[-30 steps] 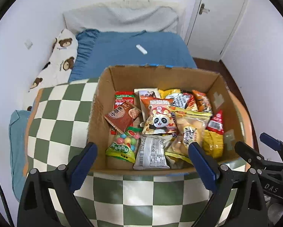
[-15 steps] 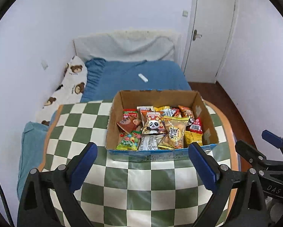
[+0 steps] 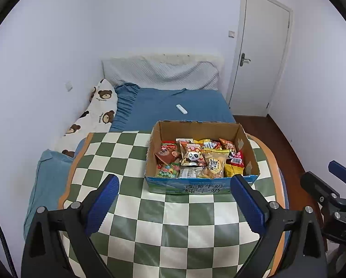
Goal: Organize snacks
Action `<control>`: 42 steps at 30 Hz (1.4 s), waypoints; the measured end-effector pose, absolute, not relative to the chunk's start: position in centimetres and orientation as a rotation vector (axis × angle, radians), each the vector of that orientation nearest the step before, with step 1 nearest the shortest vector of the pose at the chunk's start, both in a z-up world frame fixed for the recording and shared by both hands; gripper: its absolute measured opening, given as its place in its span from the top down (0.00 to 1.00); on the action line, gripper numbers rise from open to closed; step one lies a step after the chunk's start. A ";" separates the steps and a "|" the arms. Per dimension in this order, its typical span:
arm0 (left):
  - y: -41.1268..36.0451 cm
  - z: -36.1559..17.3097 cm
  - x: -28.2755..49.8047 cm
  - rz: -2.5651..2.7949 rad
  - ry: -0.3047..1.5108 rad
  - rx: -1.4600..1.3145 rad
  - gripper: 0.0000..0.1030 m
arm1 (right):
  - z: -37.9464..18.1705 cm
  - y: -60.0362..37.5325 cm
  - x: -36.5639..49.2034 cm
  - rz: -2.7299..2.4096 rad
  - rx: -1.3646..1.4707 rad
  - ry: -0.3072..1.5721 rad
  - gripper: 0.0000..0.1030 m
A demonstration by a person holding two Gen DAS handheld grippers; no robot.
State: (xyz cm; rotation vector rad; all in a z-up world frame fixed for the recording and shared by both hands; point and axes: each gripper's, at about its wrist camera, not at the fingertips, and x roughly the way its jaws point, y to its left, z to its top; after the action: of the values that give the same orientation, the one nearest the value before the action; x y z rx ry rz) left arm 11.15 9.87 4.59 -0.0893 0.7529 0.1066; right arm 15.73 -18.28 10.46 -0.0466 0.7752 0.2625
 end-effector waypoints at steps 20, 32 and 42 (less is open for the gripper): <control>9.2 0.3 16.1 0.148 0.786 -0.043 0.00 | 5.2 -18.0 20.6 0.223 -0.007 0.787 0.00; 9.2 -2.9 20.3 0.168 0.828 -0.015 0.00 | 1.1 -17.6 24.5 0.183 -0.019 0.816 0.00; 9.2 -3.2 21.1 0.165 0.829 -0.021 0.00 | 0.9 -17.5 25.6 0.170 -0.026 0.809 0.00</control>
State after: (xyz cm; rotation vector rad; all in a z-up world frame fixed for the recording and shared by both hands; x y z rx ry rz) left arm 21.11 9.23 -3.19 -0.0206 0.8291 0.1647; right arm 25.59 -17.50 0.95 -0.0260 0.8087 0.1703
